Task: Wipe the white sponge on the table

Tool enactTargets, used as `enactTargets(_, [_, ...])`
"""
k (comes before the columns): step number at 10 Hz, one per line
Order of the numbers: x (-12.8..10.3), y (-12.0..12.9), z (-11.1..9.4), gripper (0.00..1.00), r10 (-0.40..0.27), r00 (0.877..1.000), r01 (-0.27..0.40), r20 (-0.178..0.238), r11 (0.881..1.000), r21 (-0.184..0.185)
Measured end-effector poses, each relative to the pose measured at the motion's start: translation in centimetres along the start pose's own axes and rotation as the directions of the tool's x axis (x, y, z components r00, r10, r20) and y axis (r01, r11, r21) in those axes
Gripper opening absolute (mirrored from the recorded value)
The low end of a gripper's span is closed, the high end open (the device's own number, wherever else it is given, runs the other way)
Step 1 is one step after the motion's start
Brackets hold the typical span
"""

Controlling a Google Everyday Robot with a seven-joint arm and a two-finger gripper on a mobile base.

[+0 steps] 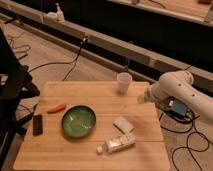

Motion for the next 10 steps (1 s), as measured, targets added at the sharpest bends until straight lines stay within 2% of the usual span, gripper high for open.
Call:
enactTargets(4, [0.0, 0.0, 0.0, 0.34, -0.003, 1.0, 0.003, -0.001, 1.0, 0.0])
enactTargets(7, [0.5, 0.6, 0.3, 0.34, -0.034, 0.999, 0.034, -0.008, 0.999, -0.003])
enactTargets(10, [3.3, 1.8, 2.4, 0.34, -0.065, 0.996, 0.063, -0.067, 0.998, -0.03])
